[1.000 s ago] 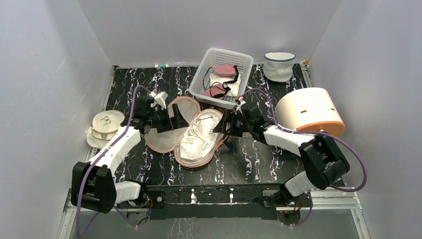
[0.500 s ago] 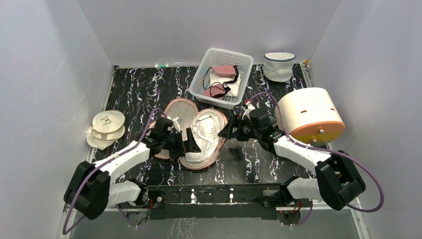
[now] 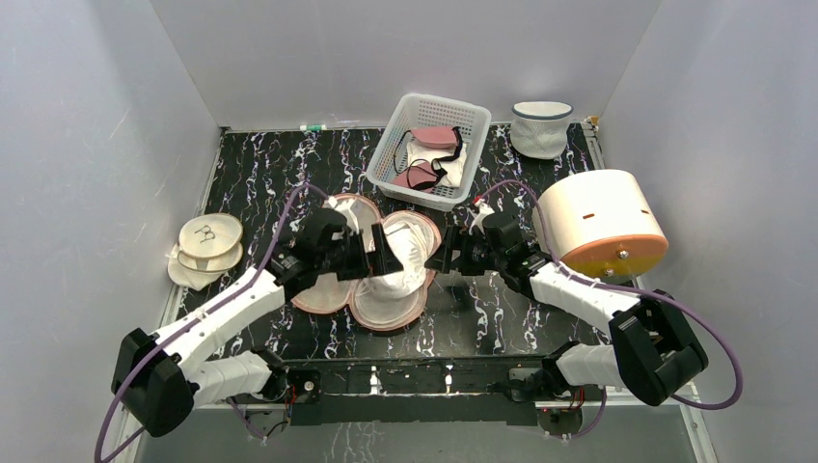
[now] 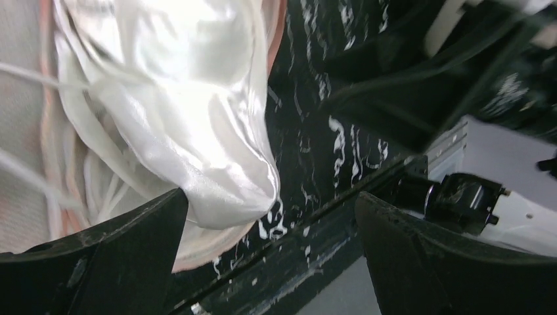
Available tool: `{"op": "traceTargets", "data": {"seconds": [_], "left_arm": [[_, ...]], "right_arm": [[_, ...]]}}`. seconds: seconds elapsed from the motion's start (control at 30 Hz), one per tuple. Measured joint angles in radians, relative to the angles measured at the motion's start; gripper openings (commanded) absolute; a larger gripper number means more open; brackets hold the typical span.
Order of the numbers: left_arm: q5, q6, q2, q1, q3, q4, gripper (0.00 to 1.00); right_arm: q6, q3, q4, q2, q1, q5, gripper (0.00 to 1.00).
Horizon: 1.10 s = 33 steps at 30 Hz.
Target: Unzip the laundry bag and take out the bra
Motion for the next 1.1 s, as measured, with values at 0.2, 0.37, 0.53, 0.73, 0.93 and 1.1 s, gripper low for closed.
{"op": "traceTargets", "data": {"seconds": [0.2,0.37,0.53,0.73,0.93,1.1], "left_arm": [[-0.079,0.131,0.081,0.08,0.189,-0.003,0.98],[-0.021,0.159,0.246,0.231,0.23,0.054,0.98],[0.022,0.163,0.402,0.274,0.274,0.113,0.98],[0.074,0.115,0.541,0.333,0.344,0.217,0.98],[0.093,0.066,0.666,0.398,0.357,0.29,0.98],[0.1,0.062,0.729,0.415,0.357,0.282,0.98]], "right_arm": [[-0.002,0.001,0.003,0.043,0.0,-0.032,0.69],[-0.002,0.004,0.0,0.054,0.0,-0.04,0.7],[-0.004,0.009,-0.006,0.042,0.0,-0.037,0.7],[-0.004,0.016,-0.014,0.04,0.0,-0.04,0.7],[-0.001,0.024,-0.003,0.056,0.0,-0.062,0.64],[0.005,0.027,0.009,0.091,0.001,-0.079,0.59]]}}
